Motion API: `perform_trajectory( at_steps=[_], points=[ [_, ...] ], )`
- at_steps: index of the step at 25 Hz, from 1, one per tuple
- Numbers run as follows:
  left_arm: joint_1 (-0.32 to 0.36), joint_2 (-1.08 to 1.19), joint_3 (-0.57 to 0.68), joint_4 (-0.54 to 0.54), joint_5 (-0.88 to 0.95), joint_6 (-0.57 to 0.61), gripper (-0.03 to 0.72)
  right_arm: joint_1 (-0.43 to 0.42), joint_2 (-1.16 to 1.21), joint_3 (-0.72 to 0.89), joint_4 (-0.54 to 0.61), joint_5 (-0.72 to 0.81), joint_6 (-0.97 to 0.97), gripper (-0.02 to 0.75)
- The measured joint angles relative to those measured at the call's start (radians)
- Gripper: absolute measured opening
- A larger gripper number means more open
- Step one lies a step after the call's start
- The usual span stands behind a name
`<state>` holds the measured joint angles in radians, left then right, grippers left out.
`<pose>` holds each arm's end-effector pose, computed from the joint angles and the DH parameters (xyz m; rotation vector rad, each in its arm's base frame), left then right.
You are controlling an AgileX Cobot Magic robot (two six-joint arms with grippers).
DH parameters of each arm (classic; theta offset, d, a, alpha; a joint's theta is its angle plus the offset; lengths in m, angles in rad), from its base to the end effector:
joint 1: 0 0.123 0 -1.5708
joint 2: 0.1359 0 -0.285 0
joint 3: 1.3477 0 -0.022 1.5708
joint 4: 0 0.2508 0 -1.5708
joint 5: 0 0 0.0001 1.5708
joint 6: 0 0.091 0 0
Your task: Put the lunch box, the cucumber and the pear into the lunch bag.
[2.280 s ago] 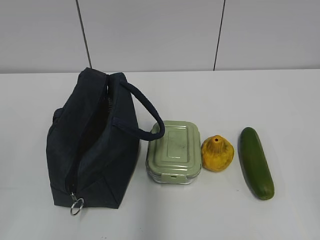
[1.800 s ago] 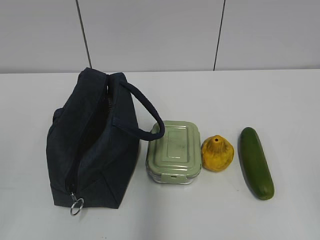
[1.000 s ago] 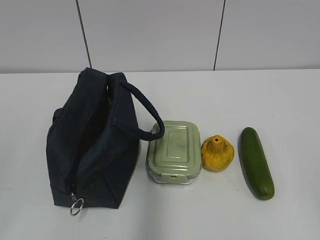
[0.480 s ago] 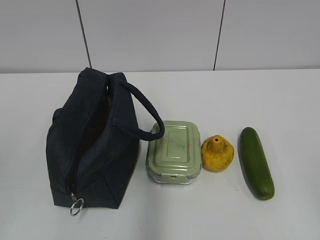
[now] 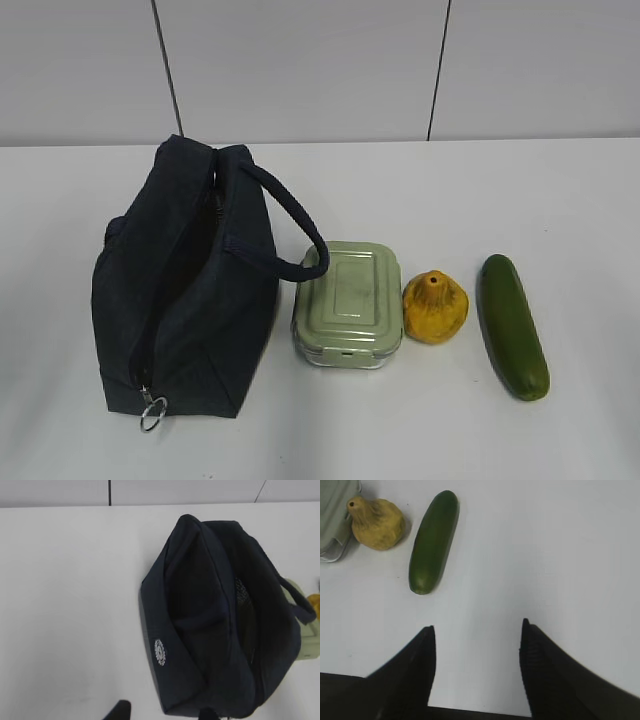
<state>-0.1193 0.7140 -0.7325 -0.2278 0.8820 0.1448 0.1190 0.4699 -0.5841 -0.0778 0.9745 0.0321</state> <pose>0.1209 -0.0305 0.3234 0.2247 2.3238 -0.2647 0.0722 0.0027 0.2936 -0.1210 2.3375 -0.0222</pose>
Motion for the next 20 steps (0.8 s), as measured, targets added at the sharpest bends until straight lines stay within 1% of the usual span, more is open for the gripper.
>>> perform_trajectory(
  at_steps=[2, 4, 6, 11, 15, 20],
  points=[
    [0.000, 0.081, -0.046, -0.034, -0.002, 0.042, 0.257, 0.000, 0.050, -0.019, 0.009, -0.011, 0.000, 0.425],
    [0.000, 0.146, -0.104, -0.089, 0.004, 0.092, 0.261, 0.000, 0.135, -0.054, 0.028, -0.026, 0.000, 0.425],
    [0.000, 0.193, -0.144, -0.126, 0.019, 0.117, 0.268, 0.000, 0.201, -0.082, 0.052, -0.032, 0.000, 0.425],
    [0.000, 0.313, -0.245, -0.153, 0.087, 0.139, 0.281, 0.000, 0.374, -0.160, 0.104, -0.025, 0.000, 0.425],
    [0.000, 0.423, -0.312, -0.191, 0.160, 0.150, 0.310, 0.000, 0.547, -0.247, 0.163, 0.004, -0.032, 0.425],
    [-0.001, 0.504, -0.342, -0.198, 0.178, 0.161, 0.339, 0.000, 0.688, -0.316, 0.275, 0.012, -0.096, 0.425]
  ],
)
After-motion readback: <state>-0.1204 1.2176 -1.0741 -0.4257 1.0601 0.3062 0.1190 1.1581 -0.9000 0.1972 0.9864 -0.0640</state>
